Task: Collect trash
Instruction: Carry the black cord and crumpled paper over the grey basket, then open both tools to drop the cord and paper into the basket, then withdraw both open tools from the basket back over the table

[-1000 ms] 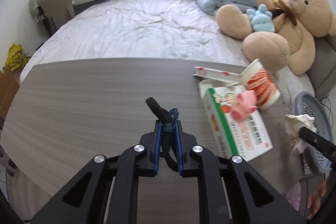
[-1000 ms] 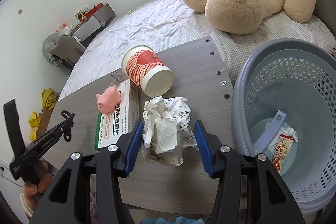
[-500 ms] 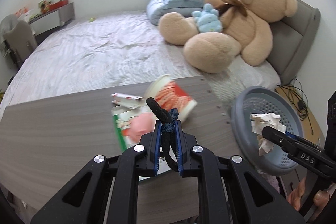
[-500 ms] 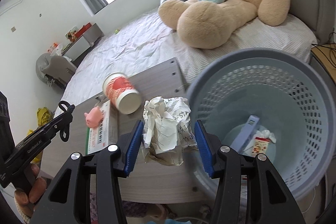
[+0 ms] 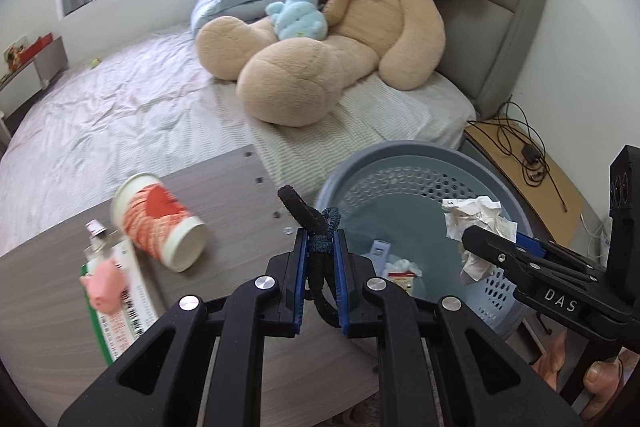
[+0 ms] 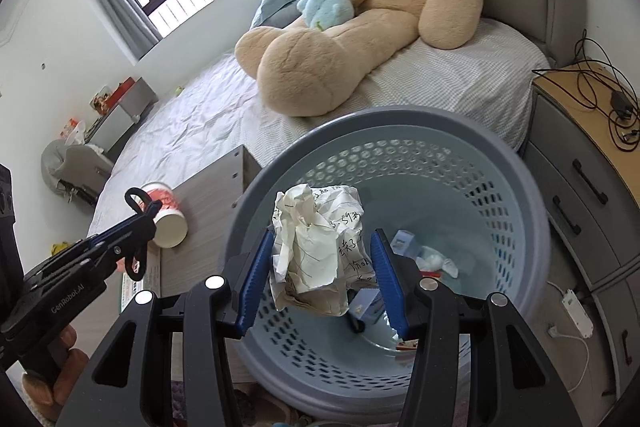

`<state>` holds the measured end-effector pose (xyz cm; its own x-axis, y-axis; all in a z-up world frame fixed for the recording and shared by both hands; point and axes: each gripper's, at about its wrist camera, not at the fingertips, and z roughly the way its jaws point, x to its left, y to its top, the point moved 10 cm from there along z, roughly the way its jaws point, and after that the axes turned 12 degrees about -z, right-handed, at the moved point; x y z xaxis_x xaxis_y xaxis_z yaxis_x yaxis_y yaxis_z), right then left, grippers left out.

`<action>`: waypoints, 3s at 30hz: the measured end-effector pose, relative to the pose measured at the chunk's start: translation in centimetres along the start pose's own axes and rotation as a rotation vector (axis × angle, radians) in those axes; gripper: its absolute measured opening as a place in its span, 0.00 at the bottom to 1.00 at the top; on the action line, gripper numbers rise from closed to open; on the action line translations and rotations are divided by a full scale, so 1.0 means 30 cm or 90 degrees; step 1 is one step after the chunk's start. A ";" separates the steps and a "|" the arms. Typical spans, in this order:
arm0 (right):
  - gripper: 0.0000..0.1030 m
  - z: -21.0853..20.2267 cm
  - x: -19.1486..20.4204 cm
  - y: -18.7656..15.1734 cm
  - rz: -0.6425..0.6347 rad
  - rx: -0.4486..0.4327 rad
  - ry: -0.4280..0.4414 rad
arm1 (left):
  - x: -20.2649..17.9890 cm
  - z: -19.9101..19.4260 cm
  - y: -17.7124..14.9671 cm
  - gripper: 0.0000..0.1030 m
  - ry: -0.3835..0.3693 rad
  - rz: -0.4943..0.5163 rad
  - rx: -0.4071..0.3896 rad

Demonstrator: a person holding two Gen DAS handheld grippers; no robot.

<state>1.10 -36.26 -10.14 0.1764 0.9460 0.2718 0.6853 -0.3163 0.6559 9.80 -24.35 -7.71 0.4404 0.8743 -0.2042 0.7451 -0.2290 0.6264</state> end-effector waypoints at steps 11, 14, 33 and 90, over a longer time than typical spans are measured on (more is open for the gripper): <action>0.47 -0.002 -0.132 0.007 0.022 -0.006 -0.023 | -0.113 0.109 0.002 0.13 0.005 0.024 0.031; 0.47 0.007 -0.149 0.004 0.027 -0.001 -0.024 | -0.132 0.126 -0.001 0.13 0.004 0.028 0.036; 0.48 0.011 -0.220 -0.022 0.049 0.007 -0.041 | -0.221 0.157 -0.039 0.14 -0.016 0.058 0.059; 0.72 -0.067 -0.120 -0.031 0.011 -0.025 -0.085 | -0.029 -0.024 -0.013 0.87 0.027 -0.025 -0.016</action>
<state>-1.60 -39.50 -10.32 0.2821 0.9405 0.1894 0.6535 -0.3329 0.6798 8.77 -24.71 -7.22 0.3894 0.8997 -0.1971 0.7485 -0.1845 0.6370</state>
